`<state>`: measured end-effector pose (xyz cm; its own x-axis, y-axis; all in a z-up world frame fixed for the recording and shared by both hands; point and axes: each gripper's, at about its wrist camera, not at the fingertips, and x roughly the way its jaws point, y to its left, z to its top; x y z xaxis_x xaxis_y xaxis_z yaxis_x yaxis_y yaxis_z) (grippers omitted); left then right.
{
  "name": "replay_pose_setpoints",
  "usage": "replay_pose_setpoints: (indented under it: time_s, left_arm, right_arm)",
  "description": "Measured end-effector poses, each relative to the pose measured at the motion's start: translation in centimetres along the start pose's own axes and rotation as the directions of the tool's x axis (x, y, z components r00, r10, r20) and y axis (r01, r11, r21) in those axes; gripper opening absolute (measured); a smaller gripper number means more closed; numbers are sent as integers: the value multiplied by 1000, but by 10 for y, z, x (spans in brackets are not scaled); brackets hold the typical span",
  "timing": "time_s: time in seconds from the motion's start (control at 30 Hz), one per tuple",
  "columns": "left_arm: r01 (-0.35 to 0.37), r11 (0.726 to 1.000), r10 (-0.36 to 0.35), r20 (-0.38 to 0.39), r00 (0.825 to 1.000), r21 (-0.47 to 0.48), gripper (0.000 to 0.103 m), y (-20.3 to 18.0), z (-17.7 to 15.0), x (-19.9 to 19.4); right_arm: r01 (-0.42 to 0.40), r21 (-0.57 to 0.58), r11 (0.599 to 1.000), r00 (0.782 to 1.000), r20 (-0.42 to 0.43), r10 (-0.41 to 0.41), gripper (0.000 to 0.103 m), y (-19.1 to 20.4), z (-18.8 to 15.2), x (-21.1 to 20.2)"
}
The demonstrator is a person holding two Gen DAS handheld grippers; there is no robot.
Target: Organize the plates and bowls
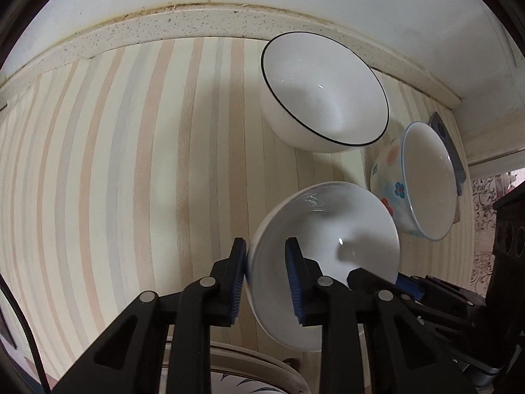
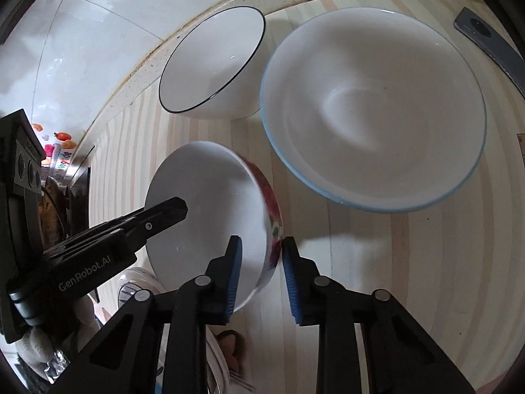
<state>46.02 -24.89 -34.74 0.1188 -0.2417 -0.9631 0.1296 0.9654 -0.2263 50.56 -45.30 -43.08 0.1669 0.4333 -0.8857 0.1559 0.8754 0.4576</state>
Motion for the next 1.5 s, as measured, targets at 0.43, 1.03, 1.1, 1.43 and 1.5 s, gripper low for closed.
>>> replay_pose_setpoints:
  time_s: [0.43,1.03,1.1,1.43,1.5]
  left_arm:
    - [-16,997,11,63,998,73,22,-40,-31,-32]
    - [-11,960,1,36,999,279,22,-121,-103,-16]
    - [-19,954,15,17,1000,300,22,-126,-111,-6]
    - [-42,941,46,-5,999,337,22,-135,-120,4]
    - [-43,943,52,-18,998,331,22,-140,-119,13]
  right_arm:
    - [6,-12,1000,1000,28,-6,23,3,-32,-33]
    - [43,68,997,995,85,-48,23,-82,-106,-98]
    - [50,82,995,995,86,-57,23,-92,-111,-97]
    - [33,115,993,996,83,-42,23,-104,-118,-91]
    - [33,115,993,996,76,-42,23,-106,-116,-90]
